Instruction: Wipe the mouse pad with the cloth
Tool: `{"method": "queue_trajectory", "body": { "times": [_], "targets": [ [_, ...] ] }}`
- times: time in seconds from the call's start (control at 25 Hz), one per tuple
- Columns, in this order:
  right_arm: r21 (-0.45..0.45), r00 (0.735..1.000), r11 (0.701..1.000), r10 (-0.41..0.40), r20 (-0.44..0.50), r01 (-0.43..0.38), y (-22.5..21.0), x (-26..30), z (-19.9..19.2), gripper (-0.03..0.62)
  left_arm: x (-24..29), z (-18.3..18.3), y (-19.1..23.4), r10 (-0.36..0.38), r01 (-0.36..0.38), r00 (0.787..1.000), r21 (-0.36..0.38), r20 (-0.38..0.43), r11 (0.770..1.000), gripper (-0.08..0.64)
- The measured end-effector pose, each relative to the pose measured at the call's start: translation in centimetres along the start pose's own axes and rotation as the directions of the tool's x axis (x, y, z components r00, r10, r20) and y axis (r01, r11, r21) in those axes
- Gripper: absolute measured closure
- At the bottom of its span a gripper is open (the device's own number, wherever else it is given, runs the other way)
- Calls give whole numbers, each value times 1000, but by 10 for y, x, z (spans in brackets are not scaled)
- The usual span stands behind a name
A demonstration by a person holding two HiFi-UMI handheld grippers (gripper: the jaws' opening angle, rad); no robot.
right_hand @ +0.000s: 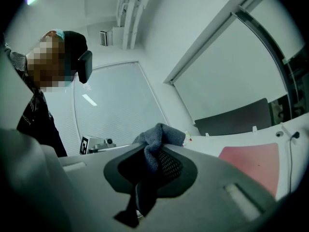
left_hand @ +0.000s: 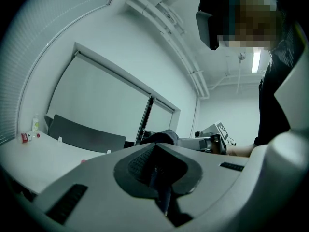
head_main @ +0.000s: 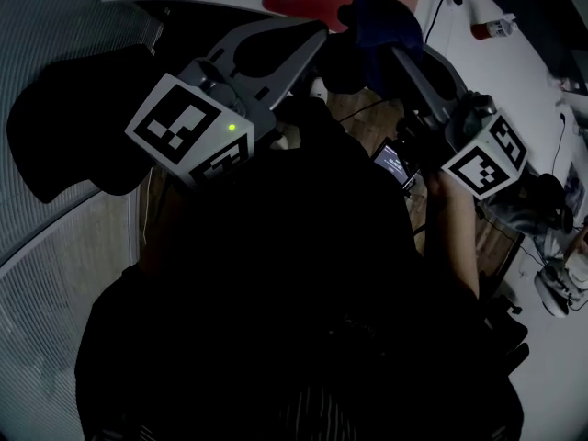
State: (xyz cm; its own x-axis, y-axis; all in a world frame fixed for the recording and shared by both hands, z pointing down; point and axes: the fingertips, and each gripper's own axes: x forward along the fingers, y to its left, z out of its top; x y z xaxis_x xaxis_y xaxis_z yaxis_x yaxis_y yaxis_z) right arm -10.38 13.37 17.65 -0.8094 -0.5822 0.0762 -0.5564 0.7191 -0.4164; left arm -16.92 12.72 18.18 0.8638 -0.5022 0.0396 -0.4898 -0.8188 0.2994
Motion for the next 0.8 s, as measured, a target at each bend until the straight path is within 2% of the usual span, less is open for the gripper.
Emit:
{"method": "queue_trajectory", "body": {
  "times": [0.48,0.8],
  "targets": [
    [8,997,997,71,-19,-71,-12,2,-5,555,-3,1,10,64,-64,998,3,25,998,554],
    [45,995,994,98,-12,-97,-143,26,60,555,117,26,72,67,-67,997,4,-35,998,554]
  ]
}}
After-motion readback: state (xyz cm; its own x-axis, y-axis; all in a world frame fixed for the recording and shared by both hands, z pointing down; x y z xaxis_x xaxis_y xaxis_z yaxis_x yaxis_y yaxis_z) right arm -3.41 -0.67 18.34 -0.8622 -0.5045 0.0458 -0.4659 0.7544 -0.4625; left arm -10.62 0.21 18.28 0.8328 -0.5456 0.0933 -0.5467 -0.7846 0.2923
